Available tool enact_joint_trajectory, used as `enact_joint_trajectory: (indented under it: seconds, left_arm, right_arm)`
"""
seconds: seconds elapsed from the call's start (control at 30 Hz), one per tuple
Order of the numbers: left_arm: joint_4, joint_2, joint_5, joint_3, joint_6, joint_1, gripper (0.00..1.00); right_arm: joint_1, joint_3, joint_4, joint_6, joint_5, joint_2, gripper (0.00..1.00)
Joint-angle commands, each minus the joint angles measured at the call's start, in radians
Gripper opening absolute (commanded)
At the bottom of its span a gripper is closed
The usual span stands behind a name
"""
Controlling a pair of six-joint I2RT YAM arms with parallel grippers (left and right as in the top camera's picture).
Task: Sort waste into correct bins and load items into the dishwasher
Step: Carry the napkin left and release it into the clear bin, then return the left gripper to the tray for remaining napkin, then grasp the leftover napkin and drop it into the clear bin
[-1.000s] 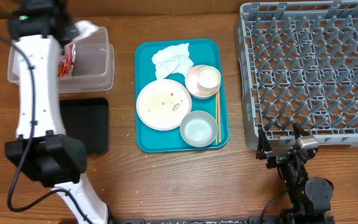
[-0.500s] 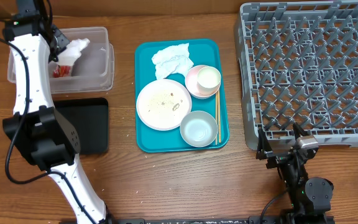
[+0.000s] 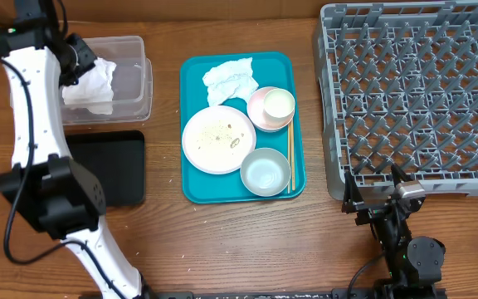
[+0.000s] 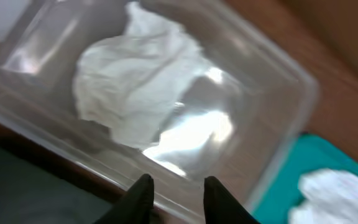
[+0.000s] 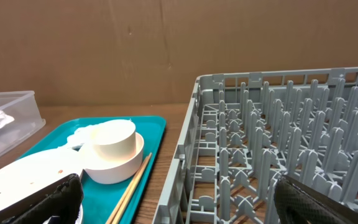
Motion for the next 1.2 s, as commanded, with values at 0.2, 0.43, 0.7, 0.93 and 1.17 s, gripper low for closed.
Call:
enact_joint_trajectory:
  seconds: [0.2,0.43,0.7,0.93,1.17]
  left_arm:
    - [0.01,-0.005,0.24,0.018,0.187,-0.197,0.3]
    - [0.061,0.115,0.084,0.017,0.186,-0.387,0.42]
    - [0.173,0.293,0.045,0.018,0.211,-0.506,0.43]
    - [0.252,0.358,0.042,0.018,0.318,-0.551,0.53]
    - [0.25,0.407,0.036,0.017,0.344,-0.562,0.55]
  right_arm:
    - [-0.007,-0.01,0.004,0.003,0.006,-0.009,1.0]
    - [-0.007,-0.01,0.004,0.003,0.006,-0.009,1.0]
    - [-0.007,-0.01,0.004,0.003,0.006,-0.009,1.0]
    - [-0.007,-0.01,0.004,0.003,0.006,-0.009,1.0]
    - [-0.007,-0.01,0.004,0.003,0.006,-0.009,1.0]
